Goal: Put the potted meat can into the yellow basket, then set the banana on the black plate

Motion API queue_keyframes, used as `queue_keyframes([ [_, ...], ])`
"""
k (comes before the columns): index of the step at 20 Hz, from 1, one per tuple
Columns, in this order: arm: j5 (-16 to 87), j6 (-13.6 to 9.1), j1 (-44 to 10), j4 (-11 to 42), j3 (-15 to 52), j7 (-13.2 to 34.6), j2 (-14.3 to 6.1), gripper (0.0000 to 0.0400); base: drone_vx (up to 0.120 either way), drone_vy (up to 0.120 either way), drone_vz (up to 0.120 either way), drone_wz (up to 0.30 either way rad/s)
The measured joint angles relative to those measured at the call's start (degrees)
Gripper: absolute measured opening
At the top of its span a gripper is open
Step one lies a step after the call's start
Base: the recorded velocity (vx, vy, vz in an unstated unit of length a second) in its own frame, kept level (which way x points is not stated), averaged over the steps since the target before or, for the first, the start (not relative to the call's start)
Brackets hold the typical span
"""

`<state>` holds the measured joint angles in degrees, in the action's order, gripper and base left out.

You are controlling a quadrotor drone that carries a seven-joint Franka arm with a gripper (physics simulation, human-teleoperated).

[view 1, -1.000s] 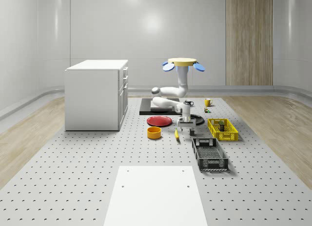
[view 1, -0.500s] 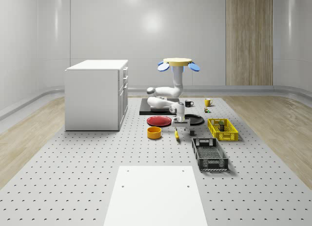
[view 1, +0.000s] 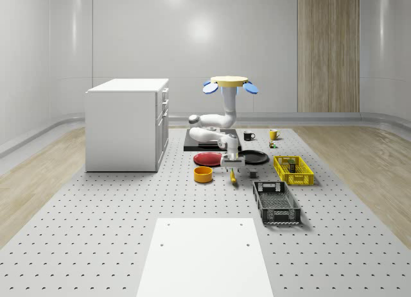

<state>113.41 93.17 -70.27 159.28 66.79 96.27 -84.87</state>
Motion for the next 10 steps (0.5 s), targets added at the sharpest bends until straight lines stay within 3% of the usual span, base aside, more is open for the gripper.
queue_keyframes([
  [10, 2.2, 0.9, -2.5, -3.3, -2.1, -0.1, 1.3, 0.0400, 0.000, 0.000, 0.000, 0.000],
])
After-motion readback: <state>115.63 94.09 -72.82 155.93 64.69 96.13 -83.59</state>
